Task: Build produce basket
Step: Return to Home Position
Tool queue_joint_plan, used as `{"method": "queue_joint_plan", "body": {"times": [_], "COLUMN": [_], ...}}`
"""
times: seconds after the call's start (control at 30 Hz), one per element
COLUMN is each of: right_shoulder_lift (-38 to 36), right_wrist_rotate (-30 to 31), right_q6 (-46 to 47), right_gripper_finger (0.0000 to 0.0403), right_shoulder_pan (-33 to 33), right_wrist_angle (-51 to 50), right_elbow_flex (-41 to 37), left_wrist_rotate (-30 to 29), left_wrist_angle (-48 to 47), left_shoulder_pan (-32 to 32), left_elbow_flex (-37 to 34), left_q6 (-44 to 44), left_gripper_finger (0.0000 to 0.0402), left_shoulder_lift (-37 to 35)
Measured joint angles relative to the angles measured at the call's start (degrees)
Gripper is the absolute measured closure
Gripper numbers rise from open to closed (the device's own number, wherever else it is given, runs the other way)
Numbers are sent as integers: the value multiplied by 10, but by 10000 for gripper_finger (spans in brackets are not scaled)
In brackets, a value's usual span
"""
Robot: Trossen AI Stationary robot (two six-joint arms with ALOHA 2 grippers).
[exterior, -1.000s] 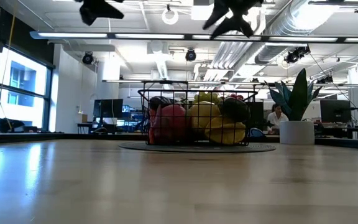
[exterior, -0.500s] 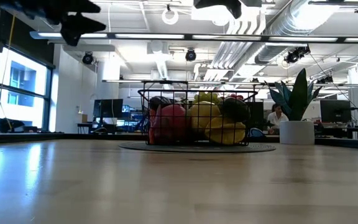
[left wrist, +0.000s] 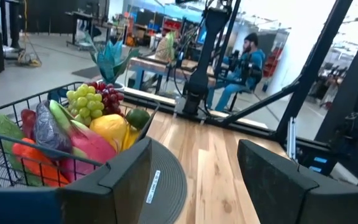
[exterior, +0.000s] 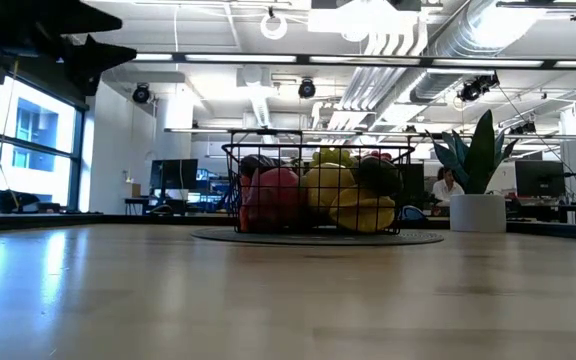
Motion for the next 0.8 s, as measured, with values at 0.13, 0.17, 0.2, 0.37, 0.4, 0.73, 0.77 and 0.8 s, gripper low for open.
{"method": "queue_joint_plan", "body": {"times": [0.13, 0.17, 0.2, 0.37, 0.4, 0.73, 0.77, 0.8], "right_shoulder_lift": [-42, -54, -66, -133, -146, -243, -248, -253], "right_wrist_rotate": [0, 0, 1, 29, 38, 124, 137, 150], "right_q6": [-28, -36, -45, -88, -98, -136, -134, -130], "right_gripper_finger": [245, 245, 245, 245, 245, 245, 245, 245], "right_shoulder_pan": [0, 0, 0, 7, 10, 51, 54, 56], "right_wrist_angle": [8, 6, 6, -13, -19, -133, -153, -170], "right_elbow_flex": [0, 0, 0, 0, 0, 0, 0, 0], "left_wrist_rotate": [-2, -3, -3, 3, 4, 14, 13, 13], "left_wrist_angle": [1, 0, 0, 2, 4, 59, 60, 60], "left_shoulder_pan": [0, 0, 0, 0, 0, 0, 0, 0], "left_elbow_flex": [-28, -36, -42, -73, -79, -118, -120, -121], "left_q6": [0, -2, -9, -39, -41, -62, -62, -62], "left_gripper_finger": [174, 174, 174, 174, 174, 174, 174, 174], "left_shoulder_lift": [-39, -46, -51, -63, -63, -61, -61, -61]}}
